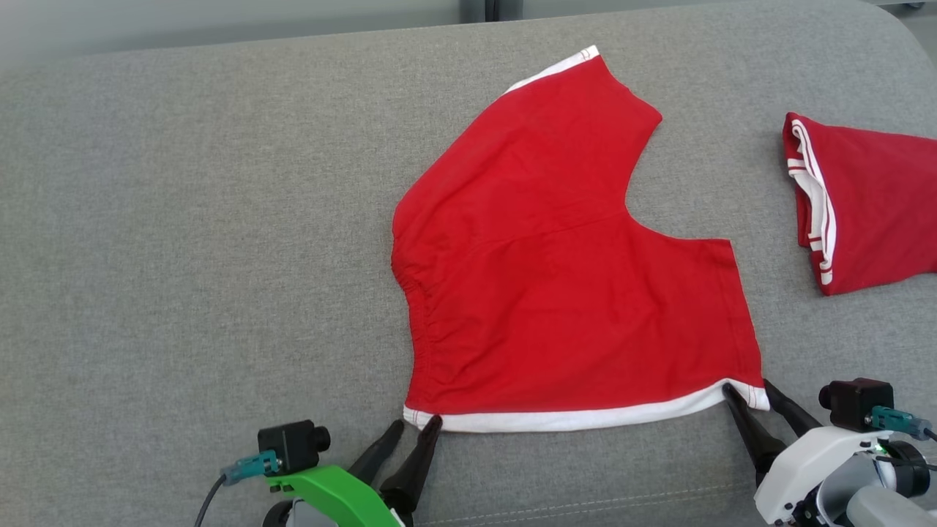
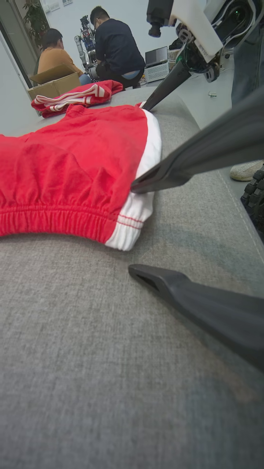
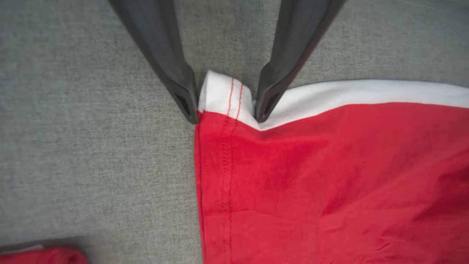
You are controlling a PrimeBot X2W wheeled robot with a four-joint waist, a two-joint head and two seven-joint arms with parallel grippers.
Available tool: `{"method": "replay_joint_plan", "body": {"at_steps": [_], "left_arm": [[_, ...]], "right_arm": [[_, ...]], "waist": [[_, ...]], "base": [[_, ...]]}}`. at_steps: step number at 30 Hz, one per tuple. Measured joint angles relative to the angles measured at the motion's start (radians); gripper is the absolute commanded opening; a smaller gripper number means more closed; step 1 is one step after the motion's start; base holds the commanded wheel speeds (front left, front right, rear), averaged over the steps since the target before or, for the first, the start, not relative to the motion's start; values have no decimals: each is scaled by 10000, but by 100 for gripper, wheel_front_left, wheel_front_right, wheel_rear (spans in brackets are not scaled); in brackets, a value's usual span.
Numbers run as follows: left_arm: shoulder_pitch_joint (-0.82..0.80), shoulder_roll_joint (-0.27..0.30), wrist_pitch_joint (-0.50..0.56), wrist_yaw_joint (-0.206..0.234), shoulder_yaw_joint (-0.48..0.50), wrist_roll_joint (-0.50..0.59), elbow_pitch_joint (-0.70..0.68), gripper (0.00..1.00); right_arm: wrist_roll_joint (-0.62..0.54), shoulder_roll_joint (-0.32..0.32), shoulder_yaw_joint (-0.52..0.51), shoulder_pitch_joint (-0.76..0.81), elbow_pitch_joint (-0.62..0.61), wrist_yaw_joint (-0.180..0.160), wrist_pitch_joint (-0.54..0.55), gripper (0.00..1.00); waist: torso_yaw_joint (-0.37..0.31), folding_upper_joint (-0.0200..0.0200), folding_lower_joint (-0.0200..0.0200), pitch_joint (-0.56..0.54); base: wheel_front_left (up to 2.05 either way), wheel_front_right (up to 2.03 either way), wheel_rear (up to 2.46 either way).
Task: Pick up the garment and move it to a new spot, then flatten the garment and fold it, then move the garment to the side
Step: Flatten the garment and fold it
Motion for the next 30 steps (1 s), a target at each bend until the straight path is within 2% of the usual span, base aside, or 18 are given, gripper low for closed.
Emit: {"method": "replay_joint_plan", "body": {"at_steps": [3, 6, 7, 9, 10, 11, 12, 14, 19, 23, 27, 30], "left_arm": [[-101, -21, 40, -56, -27, 2, 52, 100], [-126, -38, 40, -69, -48, 2, 109, 100], [-131, -48, 42, -71, -54, 2, 136, 89], [-139, -63, 77, -127, -81, 0, 213, 48], [-142, -71, 82, -153, -94, 0, 253, 34], [-142, -79, 109, -153, -115, 0, 282, 22], [-142, -81, 155, -155, -128, -4, 299, 0], [-141, -82, 178, -161, -213, -10, 336, 0], [-140, -54, 272, -278, -303, -10, 320, 0], [-109, 82, 330, -332, -65, -173, -58, 0], [-73, 393, 242, -412, 385, -529, -1141, 0], [-94, 506, 259, -414, 639, -644, -2163, 0]], "right_arm": [[-25, 29, 12, -81, 75, 40, -4, 77], [-27, 33, 21, -98, 169, 127, -33, 68], [-27, 35, 23, -99, 198, 132, -52, 60], [-25, 44, 29, -100, 268, 173, -84, 47], [-25, 48, 36, -100, 299, 178, -86, 44], [-25, 52, 44, -99, 322, 240, -86, 34], [-19, 56, 50, -98, 339, 263, -84, 20], [8, 65, 86, -89, 355, 351, -84, 0], [123, 86, 102, -32, 244, 560, -84, 0], [518, 182, -144, 7, -424, 895, -69, 0], [1210, 23, -709, 6, -1438, 1325, -69, 0], [1611, -184, -1126, -4, -2127, 1444, -69, 0]], "waist": [[-3, -1, 0, 20], [-8, 0, 0, 25], [-11, -1, 0, 23], [-21, -1, 0, 15], [-28, 0, 0, 9], [-34, -1, 0, 3], [-42, -1, 0, -3], [-59, -1, 0, -19], [-108, 0, 0, -58], [-195, 0, 0, -61], [-375, 0, 0, -25], [-455, 0, 0, 61]], "base": [[0, 0, 0], [0, 0, 0], [0, 0, 0], [0, 0, 0], [0, 0, 0], [0, 0, 0], [0, 0, 0], [0, 0, 0], [0, 0, 0], [0, 0, 0], [0, 0, 0], [0, 0, 0]]}}
